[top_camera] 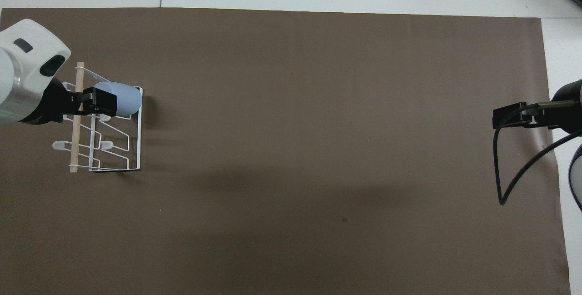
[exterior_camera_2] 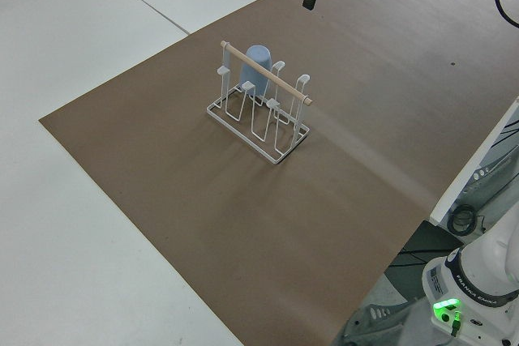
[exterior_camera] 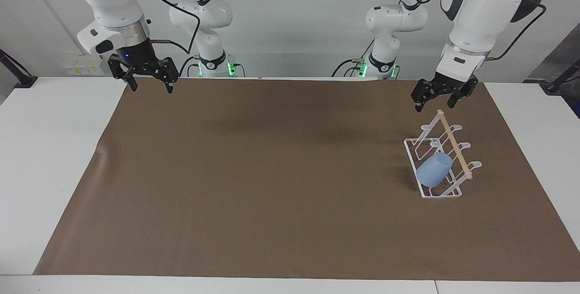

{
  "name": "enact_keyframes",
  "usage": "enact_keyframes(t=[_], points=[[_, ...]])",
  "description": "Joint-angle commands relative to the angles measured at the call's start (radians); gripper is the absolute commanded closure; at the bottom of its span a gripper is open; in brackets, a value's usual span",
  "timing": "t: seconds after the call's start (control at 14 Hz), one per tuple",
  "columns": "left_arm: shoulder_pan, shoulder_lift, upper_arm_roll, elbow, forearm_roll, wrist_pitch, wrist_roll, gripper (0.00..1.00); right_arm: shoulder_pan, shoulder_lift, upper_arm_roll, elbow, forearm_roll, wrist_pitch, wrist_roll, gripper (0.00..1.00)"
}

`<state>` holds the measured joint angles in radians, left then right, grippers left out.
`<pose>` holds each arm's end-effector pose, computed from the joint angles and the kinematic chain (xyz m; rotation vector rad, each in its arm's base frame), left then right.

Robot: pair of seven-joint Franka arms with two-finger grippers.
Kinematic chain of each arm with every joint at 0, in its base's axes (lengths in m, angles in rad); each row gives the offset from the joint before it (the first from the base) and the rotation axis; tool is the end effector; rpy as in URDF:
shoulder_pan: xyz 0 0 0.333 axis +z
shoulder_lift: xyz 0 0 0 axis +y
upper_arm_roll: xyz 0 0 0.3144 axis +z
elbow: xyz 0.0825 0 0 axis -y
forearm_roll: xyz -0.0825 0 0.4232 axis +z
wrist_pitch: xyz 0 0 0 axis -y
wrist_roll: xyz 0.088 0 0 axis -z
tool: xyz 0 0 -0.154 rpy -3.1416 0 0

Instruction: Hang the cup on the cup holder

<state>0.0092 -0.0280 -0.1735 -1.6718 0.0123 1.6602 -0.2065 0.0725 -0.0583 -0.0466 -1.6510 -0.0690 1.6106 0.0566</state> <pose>0.5845 -0.0961 0.5482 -3.1269 -0.0645 -0.0295 0.5798 0.0040 0.5728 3.0757 -0.0439 0.0316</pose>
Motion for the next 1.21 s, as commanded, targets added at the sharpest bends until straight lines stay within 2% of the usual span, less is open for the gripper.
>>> enact_keyframes(t=[0.0,0.28,0.57,0.85,1.14], points=[[0.014,-0.006,-0.003,0.063,-0.026,-0.123,0.077,0.0,-0.005,-0.023,-0.001,-0.027,0.008,0.008,-0.008,0.0],[0.044,-0.009,-0.006,0.064,-0.037,-0.142,0.168,0.0,-0.005,-0.023,-0.001,-0.026,0.008,0.008,-0.008,0.0],[0.054,-0.029,-0.007,0.06,-0.035,-0.143,0.164,0.0,-0.005,-0.023,-0.001,-0.027,0.008,0.009,-0.008,0.0],[0.057,-0.056,-0.006,0.008,-0.035,-0.12,0.183,0.0,-0.005,-0.023,-0.001,-0.026,0.008,0.009,-0.008,0.0],[0.057,-0.058,-0.004,0.011,-0.046,-0.119,0.202,0.0,-0.005,-0.023,-0.001,-0.027,0.008,0.009,-0.008,0.0]])
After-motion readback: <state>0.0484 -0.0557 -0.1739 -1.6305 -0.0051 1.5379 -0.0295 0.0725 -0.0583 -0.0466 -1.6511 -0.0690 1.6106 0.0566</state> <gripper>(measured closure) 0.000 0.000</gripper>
